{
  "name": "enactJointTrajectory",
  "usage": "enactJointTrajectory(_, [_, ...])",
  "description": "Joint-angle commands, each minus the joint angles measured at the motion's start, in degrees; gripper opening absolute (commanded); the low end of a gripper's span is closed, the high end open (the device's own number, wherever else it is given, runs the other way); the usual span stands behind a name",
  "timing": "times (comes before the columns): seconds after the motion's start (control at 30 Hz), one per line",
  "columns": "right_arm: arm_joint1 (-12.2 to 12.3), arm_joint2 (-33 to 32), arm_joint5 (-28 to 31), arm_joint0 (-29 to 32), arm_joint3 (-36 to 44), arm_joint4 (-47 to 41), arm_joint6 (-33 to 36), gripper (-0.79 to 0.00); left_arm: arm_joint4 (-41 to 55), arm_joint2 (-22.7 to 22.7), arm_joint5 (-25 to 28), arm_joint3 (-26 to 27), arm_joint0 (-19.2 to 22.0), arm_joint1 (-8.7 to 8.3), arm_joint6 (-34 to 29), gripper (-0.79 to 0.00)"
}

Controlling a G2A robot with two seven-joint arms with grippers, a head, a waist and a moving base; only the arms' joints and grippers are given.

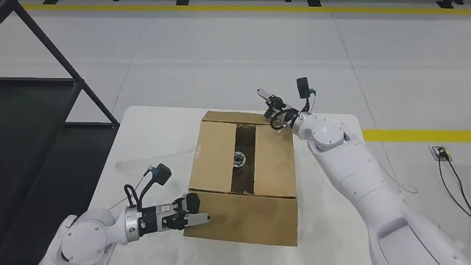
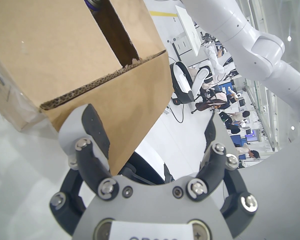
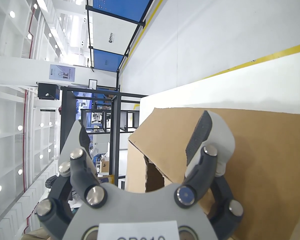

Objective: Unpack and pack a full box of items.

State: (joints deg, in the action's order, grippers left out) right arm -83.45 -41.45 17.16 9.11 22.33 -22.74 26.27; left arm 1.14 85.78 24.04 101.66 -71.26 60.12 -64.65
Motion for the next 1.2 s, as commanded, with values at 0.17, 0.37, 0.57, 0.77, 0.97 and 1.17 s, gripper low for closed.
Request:
enactJointTrajectory(0.17, [-0.23,-1.73,2.76,0.02,-0.61,-0.32,0.48,0.0,1.88,0.85,-0.04,0.76,-1.01,-0.09,3.96,0.0])
enactJointTrajectory(0.37, [-0.27,-3.39,4.04,0.38,-0.66,-1.43,2.98,0.0,5.84,3.91,0.07,0.43,-1.87,-0.49,6.56,0.0])
enactJointTrajectory(0.57, [0.33,-6.39,5.99,0.85,-0.66,-5.51,11.0,0.0,4.21,6.84,-2.56,-1.25,-2.5,-0.88,11.11,0.0])
enactJointTrajectory(0.77, [1.47,-9.86,6.48,1.76,0.63,-11.15,25.69,0.0,-3.6,4.09,-6.71,-2.74,-1.38,-0.78,16.39,0.0])
enactJointTrajectory(0.97, [2.79,-12.97,5.46,2.43,0.95,-14.4,32.66,0.0,-5.8,-0.01,-7.37,-5.19,1.3,-0.57,16.62,0.0])
enactJointTrajectory(1.17, [2.79,-12.97,5.46,2.43,0.95,-14.4,32.66,0.0,-5.84,-2.09,-7.29,-6.28,2.64,-0.53,15.87,0.0])
